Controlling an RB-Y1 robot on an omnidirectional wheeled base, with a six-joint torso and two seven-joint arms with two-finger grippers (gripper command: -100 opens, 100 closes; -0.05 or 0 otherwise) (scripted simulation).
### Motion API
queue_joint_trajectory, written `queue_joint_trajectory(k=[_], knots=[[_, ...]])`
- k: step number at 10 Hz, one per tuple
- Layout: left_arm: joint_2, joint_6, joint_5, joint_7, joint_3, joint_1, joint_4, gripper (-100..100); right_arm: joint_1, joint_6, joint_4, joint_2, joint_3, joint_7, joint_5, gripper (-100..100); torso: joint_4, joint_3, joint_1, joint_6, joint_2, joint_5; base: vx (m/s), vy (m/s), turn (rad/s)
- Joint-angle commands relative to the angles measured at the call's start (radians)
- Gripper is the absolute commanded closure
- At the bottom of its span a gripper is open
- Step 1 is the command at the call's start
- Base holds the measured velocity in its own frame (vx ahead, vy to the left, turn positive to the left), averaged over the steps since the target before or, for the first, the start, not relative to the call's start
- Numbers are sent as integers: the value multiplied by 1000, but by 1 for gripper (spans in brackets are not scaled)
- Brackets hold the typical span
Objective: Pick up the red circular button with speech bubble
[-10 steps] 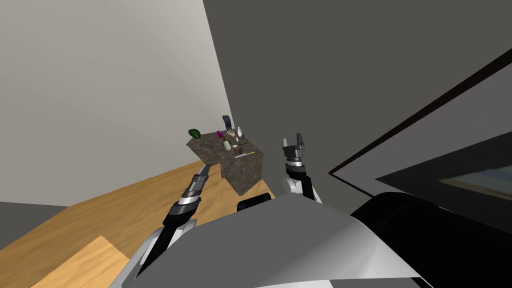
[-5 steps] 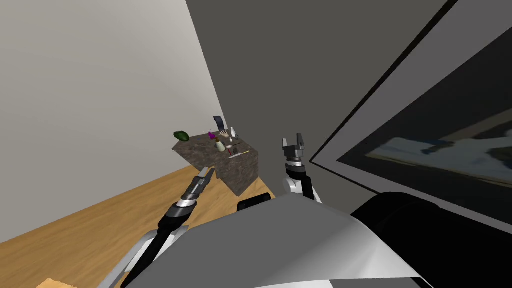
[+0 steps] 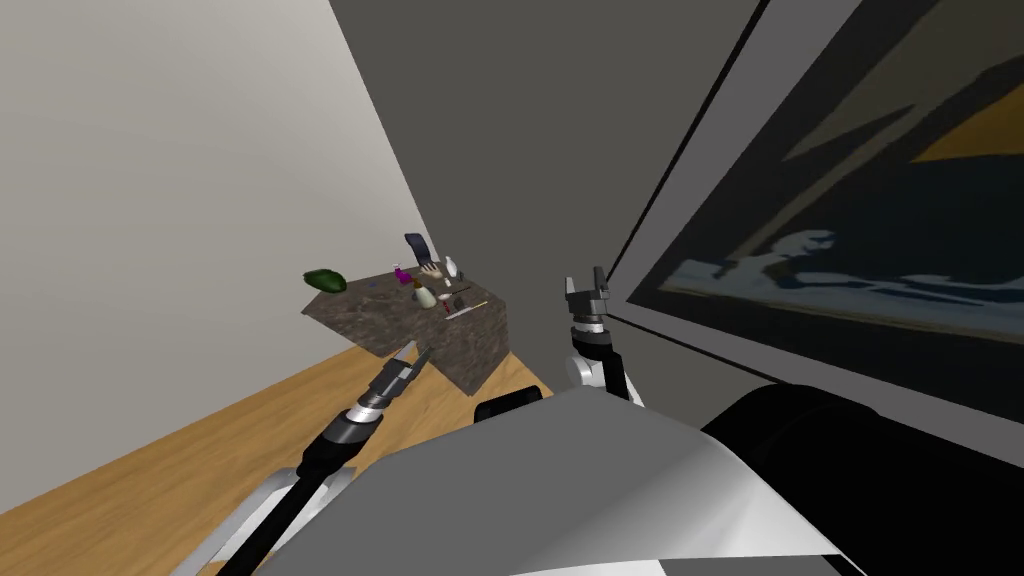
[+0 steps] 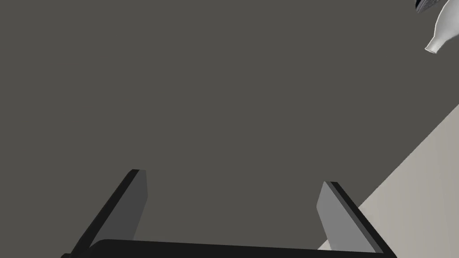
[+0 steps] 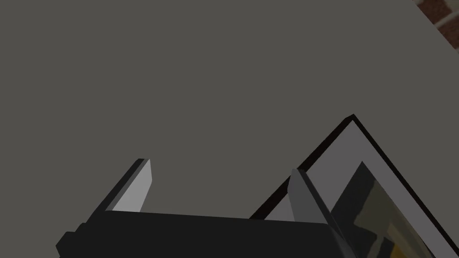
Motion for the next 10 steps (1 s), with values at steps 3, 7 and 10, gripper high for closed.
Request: queue_joint_trajectory(k=[3, 7, 10], knots=[[111, -28, -59, -57, -4, 11, 74, -100, 0, 0, 0, 0, 0, 0, 0, 0, 0, 0, 0, 0, -1, 0, -60, 2, -264], [228, -57, -119, -106, -14, 21, 149, -100, 0, 0, 0, 0, 0, 0, 0, 0, 0, -1, 0, 0, -2, 0, -44, -2, -293], [314, -72, -150, -127, -20, 27, 188, -100, 0, 0, 0, 0, 0, 0, 0, 0, 0, -1, 0, 1, -2, 0, -35, 6, -246]])
